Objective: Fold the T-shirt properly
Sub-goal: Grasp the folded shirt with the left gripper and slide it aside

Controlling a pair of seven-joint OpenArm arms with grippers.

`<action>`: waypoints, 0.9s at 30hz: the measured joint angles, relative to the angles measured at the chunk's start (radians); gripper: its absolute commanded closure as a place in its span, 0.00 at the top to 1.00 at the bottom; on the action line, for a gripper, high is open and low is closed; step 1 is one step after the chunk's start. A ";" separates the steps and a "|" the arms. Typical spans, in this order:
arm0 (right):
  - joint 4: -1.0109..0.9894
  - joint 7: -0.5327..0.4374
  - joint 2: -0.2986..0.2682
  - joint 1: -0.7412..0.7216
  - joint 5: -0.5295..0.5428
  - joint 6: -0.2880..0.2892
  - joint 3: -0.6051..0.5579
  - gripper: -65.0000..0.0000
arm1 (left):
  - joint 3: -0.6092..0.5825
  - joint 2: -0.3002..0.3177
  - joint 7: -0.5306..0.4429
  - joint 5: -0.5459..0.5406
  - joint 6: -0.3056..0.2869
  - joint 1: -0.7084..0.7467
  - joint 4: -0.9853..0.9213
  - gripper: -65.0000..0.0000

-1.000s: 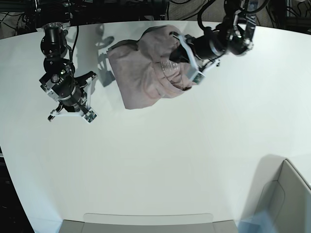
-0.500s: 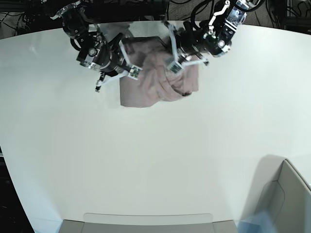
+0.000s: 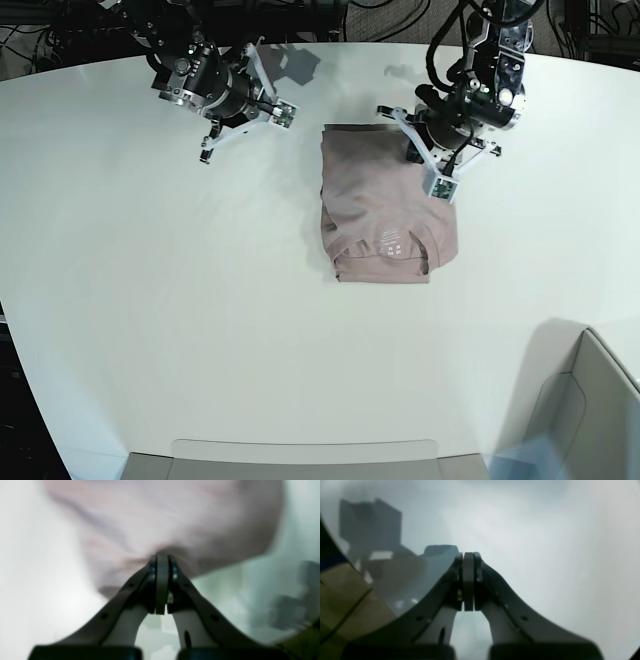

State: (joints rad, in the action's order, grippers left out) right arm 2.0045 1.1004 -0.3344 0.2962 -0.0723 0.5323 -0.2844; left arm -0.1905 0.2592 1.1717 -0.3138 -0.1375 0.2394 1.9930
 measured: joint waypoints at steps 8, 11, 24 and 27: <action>0.000 0.002 0.029 0.071 0.005 0.000 0.286 0.00 | -0.012 -0.082 -0.111 -0.022 -0.005 -0.011 0.001 0.00; 0.000 0.000 0.030 0.084 0.005 0.000 0.340 0.00 | -0.012 -0.082 -0.105 -0.007 0.002 -0.051 -0.084 0.00; 0.001 0.000 0.030 0.117 0.006 -0.001 0.353 0.00 | -0.004 -0.040 -0.249 -0.056 -0.022 -0.336 -0.589 0.00; 0.001 -0.001 0.030 0.116 0.005 0.000 0.357 0.00 | -0.004 -0.003 -0.301 -0.061 -0.024 -0.396 -0.683 0.00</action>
State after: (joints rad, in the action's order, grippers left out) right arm 2.0056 1.0992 -0.3046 0.4122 -0.0669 0.5320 0.0727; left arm -0.1947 0.2562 0.8711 -0.3752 -0.1616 -0.1570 1.3098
